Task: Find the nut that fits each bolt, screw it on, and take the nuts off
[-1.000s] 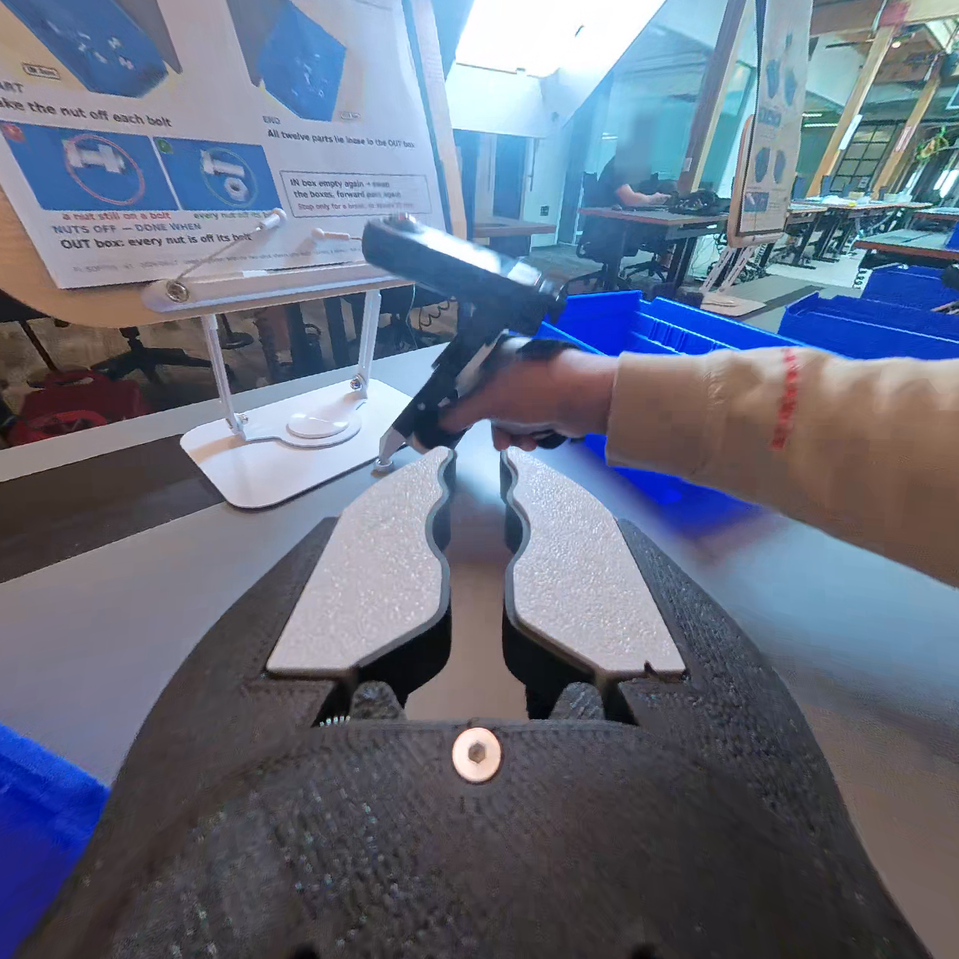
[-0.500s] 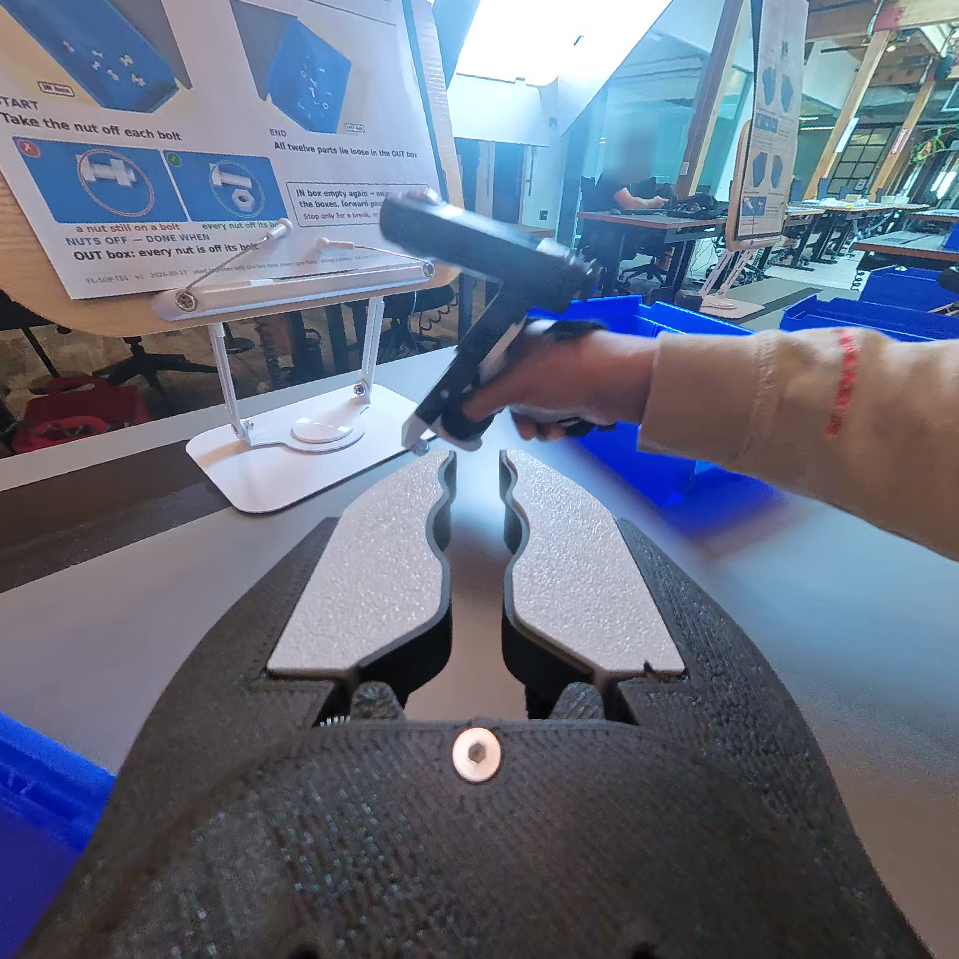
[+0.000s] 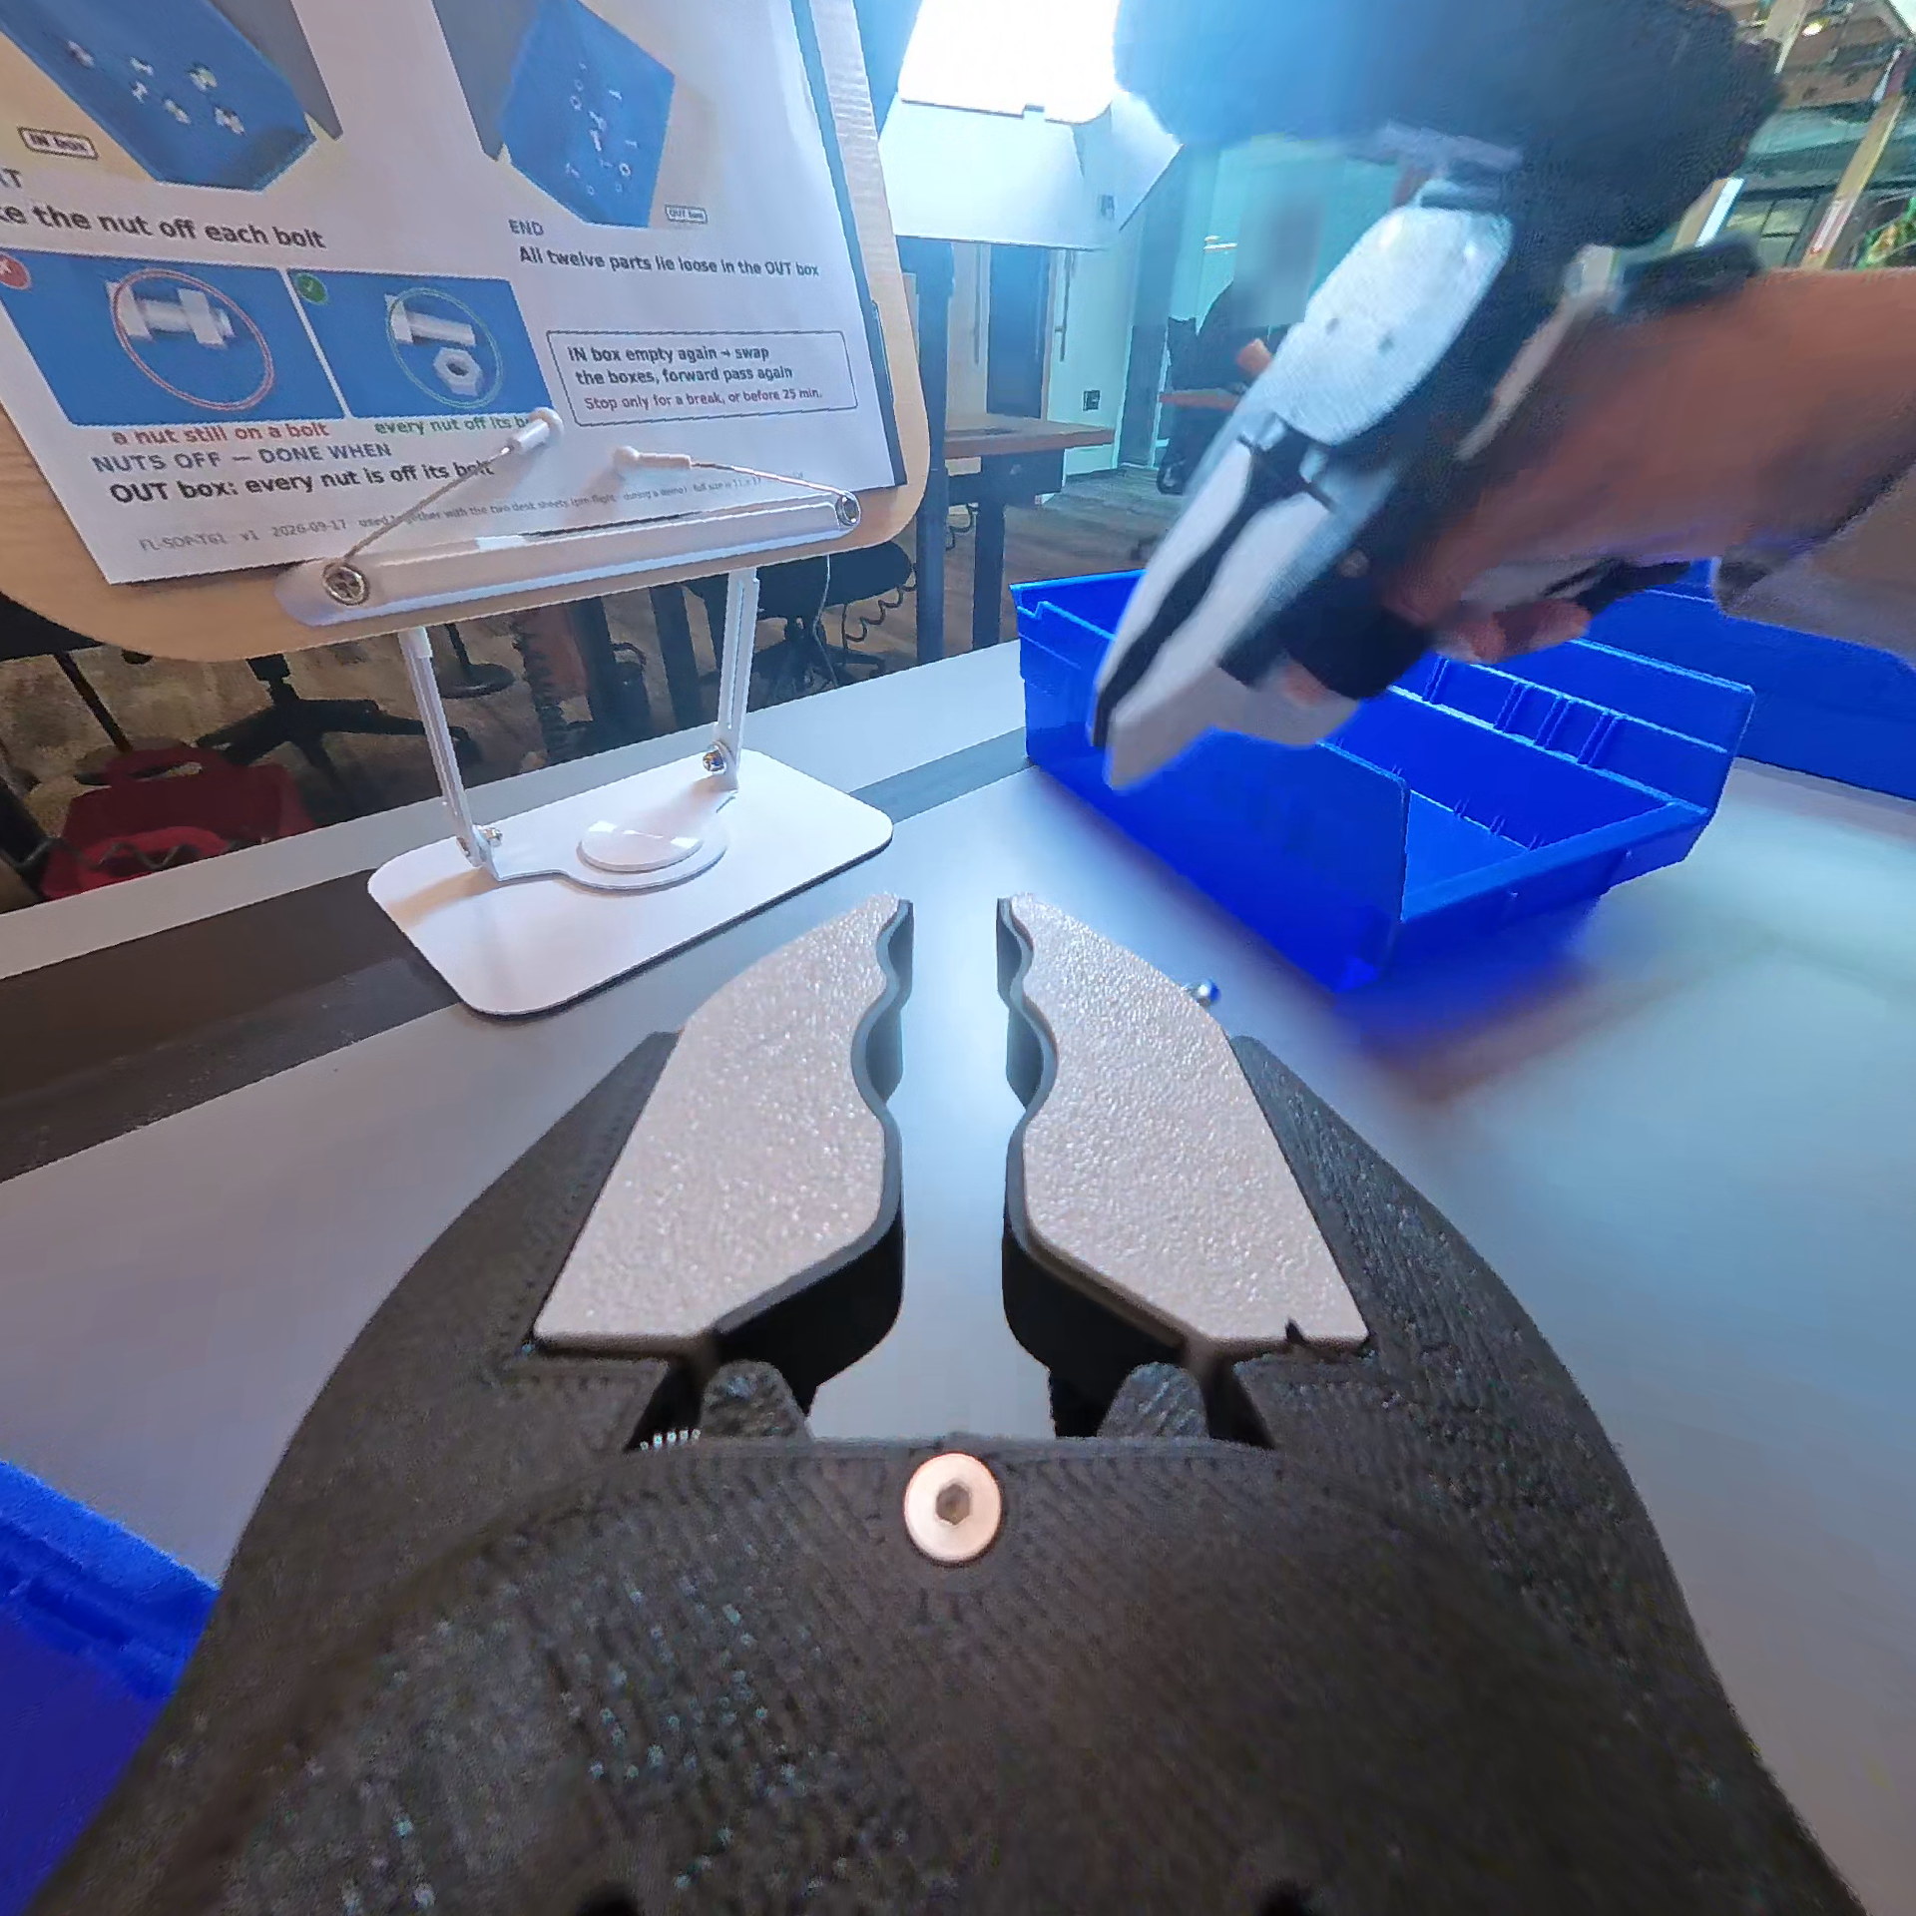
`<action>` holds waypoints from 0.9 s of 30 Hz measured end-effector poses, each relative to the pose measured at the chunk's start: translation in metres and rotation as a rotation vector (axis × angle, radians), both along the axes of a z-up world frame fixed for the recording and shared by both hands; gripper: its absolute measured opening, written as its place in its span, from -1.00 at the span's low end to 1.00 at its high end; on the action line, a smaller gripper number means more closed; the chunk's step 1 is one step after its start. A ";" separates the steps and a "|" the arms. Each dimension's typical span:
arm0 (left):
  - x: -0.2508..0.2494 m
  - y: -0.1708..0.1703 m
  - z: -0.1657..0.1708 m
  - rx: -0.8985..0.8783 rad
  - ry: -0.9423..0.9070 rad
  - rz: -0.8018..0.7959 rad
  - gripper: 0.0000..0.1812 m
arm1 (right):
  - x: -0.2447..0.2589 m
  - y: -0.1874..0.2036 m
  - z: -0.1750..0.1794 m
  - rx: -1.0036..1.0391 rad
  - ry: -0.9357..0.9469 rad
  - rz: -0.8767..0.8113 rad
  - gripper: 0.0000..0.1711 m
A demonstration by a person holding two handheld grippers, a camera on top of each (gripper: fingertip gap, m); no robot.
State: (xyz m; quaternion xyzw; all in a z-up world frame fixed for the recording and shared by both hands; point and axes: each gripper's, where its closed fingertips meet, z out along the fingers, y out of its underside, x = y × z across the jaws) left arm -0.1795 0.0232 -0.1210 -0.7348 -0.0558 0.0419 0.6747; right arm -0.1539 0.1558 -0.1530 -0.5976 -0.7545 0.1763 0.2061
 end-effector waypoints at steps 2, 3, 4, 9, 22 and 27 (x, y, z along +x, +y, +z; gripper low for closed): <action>0.000 0.001 -0.001 -0.004 -0.001 -0.003 -0.83 | 0.026 -0.020 -0.020 0.022 -0.122 0.093 -0.65; 0.000 0.001 -0.001 -0.005 -0.002 -0.004 -0.83 | 0.039 -0.027 -0.029 0.042 -0.164 0.128 -0.58; 0.000 0.000 -0.002 -0.006 -0.002 -0.004 -0.83 | 0.049 -0.033 -0.037 0.063 -0.188 0.152 -0.57; -0.001 0.000 0.000 -0.004 -0.003 -0.010 -0.83 | 0.088 -0.053 -0.066 0.028 -0.174 0.127 -0.49; 0.003 0.002 -0.002 -0.015 0.008 -0.020 -0.83 | 0.085 -0.006 -0.091 0.041 0.005 -0.105 -0.47; 0.003 0.002 -0.004 -0.024 0.003 -0.025 -0.83 | 0.075 -0.005 -0.107 -0.011 0.009 -0.149 -0.56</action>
